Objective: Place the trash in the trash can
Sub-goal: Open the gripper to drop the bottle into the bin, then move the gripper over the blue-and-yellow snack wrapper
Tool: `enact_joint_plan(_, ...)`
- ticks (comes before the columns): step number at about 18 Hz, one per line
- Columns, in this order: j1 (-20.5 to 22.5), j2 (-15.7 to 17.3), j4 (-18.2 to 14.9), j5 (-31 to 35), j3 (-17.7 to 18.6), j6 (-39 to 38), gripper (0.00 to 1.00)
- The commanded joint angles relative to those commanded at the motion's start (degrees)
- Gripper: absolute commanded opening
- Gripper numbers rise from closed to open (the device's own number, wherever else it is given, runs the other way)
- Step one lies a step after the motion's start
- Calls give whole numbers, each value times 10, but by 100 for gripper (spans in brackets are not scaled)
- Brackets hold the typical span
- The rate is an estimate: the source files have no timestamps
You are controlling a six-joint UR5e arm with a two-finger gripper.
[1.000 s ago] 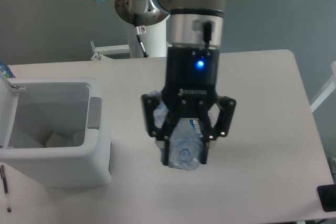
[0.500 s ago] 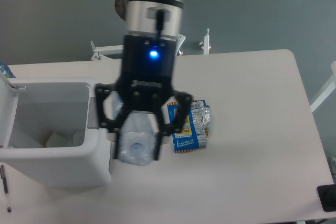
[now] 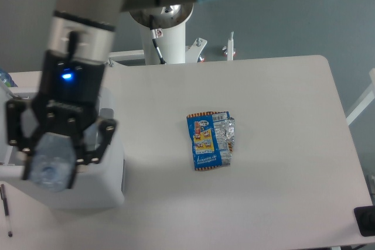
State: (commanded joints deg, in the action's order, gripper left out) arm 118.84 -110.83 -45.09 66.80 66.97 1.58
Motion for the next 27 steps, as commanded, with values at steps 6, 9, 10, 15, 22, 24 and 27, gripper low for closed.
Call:
enact_joint_plan(6,-12,3,0,2,26,7,100)
enact_joint_plan(9,-12,7,0,3,26,8,100)
enact_joint_plan(10,-12,9,0,3,26,8,100)
enact_joint_plan(15,14,20,-1,3,26,4,100)
enact_joint_plan(22,159,50,-2,17,88,9,100)
enact_joint_plan(24,197,54,-1,18,111,20,100)
enact_joint_plan(27,231,64,-1,18,157,73,100)
